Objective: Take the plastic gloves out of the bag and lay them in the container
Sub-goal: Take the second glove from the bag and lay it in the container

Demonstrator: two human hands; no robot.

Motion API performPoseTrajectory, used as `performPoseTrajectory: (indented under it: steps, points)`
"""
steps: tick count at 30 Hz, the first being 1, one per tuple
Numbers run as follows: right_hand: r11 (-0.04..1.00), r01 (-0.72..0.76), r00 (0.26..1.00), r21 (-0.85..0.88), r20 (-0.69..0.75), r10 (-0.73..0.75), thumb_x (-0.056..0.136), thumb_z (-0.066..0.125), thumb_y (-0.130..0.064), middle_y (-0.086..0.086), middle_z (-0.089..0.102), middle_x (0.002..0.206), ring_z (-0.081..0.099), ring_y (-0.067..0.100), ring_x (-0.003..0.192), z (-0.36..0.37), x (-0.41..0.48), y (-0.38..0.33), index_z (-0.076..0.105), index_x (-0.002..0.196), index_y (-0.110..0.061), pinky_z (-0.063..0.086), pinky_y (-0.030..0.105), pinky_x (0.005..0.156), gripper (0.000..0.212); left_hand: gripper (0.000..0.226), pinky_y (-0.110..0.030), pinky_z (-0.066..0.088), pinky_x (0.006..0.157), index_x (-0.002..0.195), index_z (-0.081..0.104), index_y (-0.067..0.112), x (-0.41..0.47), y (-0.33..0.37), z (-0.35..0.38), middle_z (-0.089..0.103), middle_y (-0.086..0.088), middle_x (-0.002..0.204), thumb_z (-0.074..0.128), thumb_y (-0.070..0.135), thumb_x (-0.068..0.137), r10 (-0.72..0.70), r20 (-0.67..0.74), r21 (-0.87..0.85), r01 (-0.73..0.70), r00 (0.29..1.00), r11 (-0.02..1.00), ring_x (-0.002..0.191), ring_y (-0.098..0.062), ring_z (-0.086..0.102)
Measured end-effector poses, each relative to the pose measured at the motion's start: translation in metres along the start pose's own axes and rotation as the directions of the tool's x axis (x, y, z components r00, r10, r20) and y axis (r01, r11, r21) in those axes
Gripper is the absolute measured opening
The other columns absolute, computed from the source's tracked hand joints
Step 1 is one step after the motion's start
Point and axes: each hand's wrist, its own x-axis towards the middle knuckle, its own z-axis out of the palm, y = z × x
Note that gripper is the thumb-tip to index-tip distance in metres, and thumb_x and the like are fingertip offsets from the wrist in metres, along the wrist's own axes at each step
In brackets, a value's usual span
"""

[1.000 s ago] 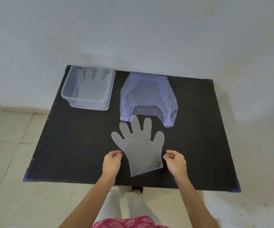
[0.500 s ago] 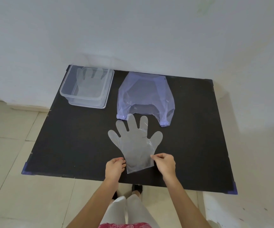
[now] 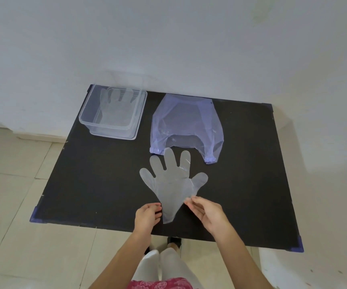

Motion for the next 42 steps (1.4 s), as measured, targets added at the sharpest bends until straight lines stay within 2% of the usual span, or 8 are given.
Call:
performPoseTrajectory:
  steps: [9, 15, 18, 23, 27, 30, 36, 42]
  points:
    - [0.993, -0.057, 0.992, 0.1, 0.116, 0.045, 0.087, 0.064, 0.004, 0.024, 0.075, 0.095, 0.075, 0.03, 0.087, 0.008, -0.015, -0.014, 0.067, 0.102, 0.005, 0.061, 0.036, 0.074, 0.015, 0.02, -0.039, 0.054, 0.089, 0.114, 0.061, 0.011, -0.004, 0.0, -0.005, 0.064, -0.012, 0.105, 0.049, 0.013, 0.098, -0.037, 0.003, -0.097, 0.037, 0.999, 0.995, 0.094, -0.025, 0.064]
    - [0.998, -0.046, 0.992, 0.035, 0.12, 0.041, 0.085, 0.066, 0.004, 0.025, 0.075, 0.097, 0.076, 0.029, 0.086, 0.004, -0.015, -0.024, 0.068, 0.104, 0.006, 0.062, 0.036, 0.072, 0.019, 0.024, -0.049, 0.052, 0.094, 0.12, 0.055, 0.028, -0.011, 0.012, -0.002, 0.06, -0.013, 0.112, 0.048, 0.035, 0.099, -0.082, 0.213, -0.371, 0.158, 0.974, 0.915, 0.102, -0.037, 0.065]
    - [0.993, -0.008, 0.993, -0.117, 0.117, 0.022, 0.085, 0.066, 0.004, 0.024, 0.075, 0.098, 0.075, 0.029, 0.087, -0.004, -0.014, -0.027, 0.069, 0.105, 0.006, 0.063, 0.034, 0.071, 0.02, 0.017, -0.05, 0.051, 0.097, 0.112, 0.058, 0.025, -0.011, 0.022, 0.0, 0.058, -0.007, 0.103, 0.057, 0.028, 0.095, -0.07, 0.233, -0.369, 0.154, 0.97, 0.916, 0.102, -0.036, 0.064]
    - [0.895, 0.03, 0.999, -0.444, 0.031, -0.018, 0.088, 0.068, -0.009, 0.02, 0.074, 0.1, 0.074, 0.029, 0.09, -0.012, -0.001, -0.029, 0.067, 0.112, 0.001, 0.059, 0.039, 0.087, 0.026, 0.024, -0.045, 0.053, 0.094, 0.114, 0.066, 0.009, -0.004, 0.017, 0.006, 0.061, -0.008, 0.115, 0.056, 0.002, 0.093, -0.04, 0.183, -0.264, 0.089, 0.982, 0.96, 0.108, -0.03, 0.062]
    - [0.879, 0.158, 0.985, -0.45, 0.005, -0.174, 0.088, 0.069, -0.017, 0.011, 0.065, 0.114, 0.07, 0.024, 0.095, -0.005, 0.017, -0.022, 0.053, 0.127, -0.016, 0.059, 0.037, 0.085, 0.042, 0.021, -0.044, 0.051, 0.098, 0.105, 0.067, 0.004, 0.003, 0.012, 0.009, 0.064, -0.014, 0.113, 0.054, -0.005, 0.092, -0.036, 0.149, -0.263, 0.075, 0.988, 0.962, 0.106, -0.03, 0.065]
    - [0.815, 0.286, 0.952, -0.504, 0.051, -0.302, 0.085, 0.072, -0.013, 0.002, 0.06, 0.104, 0.068, 0.022, 0.097, 0.001, 0.021, -0.017, 0.05, 0.119, -0.031, 0.058, 0.039, 0.089, 0.044, 0.024, -0.043, 0.051, 0.098, 0.107, 0.066, 0.002, 0.004, 0.01, 0.009, 0.063, -0.016, 0.113, 0.052, -0.009, 0.091, -0.04, 0.148, -0.263, 0.078, 0.988, 0.962, 0.106, -0.031, 0.065]
    - [0.75, 0.278, 0.96, -0.6, 0.155, -0.232, 0.081, 0.071, 0.002, 0.008, 0.063, 0.116, 0.067, 0.02, 0.101, 0.011, 0.02, -0.009, 0.069, 0.102, -0.029, 0.059, 0.037, 0.087, 0.038, 0.037, -0.043, 0.052, 0.097, 0.12, 0.062, 0.005, 0.004, 0.01, 0.005, 0.058, -0.013, 0.122, 0.049, -0.013, 0.091, -0.02, 0.16, -0.239, 0.058, 0.987, 0.969, 0.109, -0.031, 0.064]
    - [0.688, 0.295, 0.955, -0.663, 0.175, -0.24, 0.08, 0.071, 0.006, 0.002, 0.061, 0.129, 0.068, 0.016, 0.098, 0.011, 0.022, -0.015, 0.063, 0.126, -0.023, 0.059, 0.038, 0.088, 0.054, 0.031, -0.039, 0.058, 0.083, 0.117, 0.065, 0.01, 0.001, 0.019, 0.002, 0.059, -0.01, 0.114, 0.052, -0.005, 0.093, -0.044, 0.136, -0.209, 0.072, 0.99, 0.975, 0.097, -0.027, 0.066]
